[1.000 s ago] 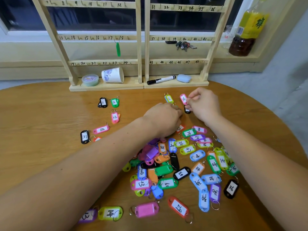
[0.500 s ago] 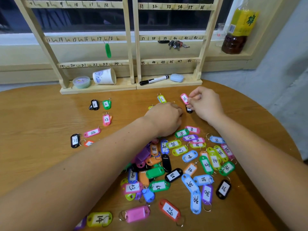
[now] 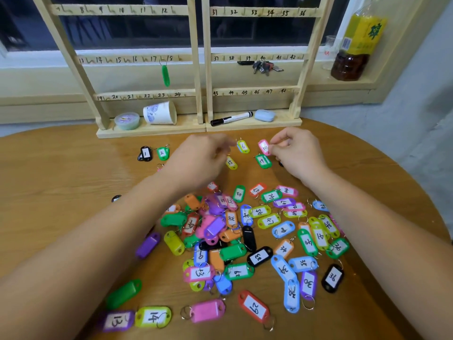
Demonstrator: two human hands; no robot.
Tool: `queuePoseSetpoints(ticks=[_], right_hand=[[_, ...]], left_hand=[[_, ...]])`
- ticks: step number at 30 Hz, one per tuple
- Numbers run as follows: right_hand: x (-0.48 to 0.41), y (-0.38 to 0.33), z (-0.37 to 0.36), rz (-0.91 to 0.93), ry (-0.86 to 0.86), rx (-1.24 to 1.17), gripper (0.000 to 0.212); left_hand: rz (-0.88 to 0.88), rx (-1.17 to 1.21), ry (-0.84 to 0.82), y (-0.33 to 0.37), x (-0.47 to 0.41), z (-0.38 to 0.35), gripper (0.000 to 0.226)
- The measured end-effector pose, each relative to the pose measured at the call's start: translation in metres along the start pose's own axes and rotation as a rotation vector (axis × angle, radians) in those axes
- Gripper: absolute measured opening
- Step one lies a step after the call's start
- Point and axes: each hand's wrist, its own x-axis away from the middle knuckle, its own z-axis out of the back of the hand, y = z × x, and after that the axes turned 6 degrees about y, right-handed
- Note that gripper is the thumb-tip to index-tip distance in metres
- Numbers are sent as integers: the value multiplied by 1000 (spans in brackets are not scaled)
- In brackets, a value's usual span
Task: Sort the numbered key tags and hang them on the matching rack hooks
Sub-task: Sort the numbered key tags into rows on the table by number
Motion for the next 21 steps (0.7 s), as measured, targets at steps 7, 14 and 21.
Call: queuePoseSetpoints(ticks=[7, 14, 21], right_hand=[[16, -25, -27, 4, -92, 19, 9], [24, -34, -37, 51, -66, 172, 7], [26, -35, -45, 52, -121, 226, 15]], left_hand=[[71, -14, 17, -47, 59, 35, 29], [96, -8, 33, -71, 92, 39, 23], [59, 25, 80, -73, 100, 35, 22]])
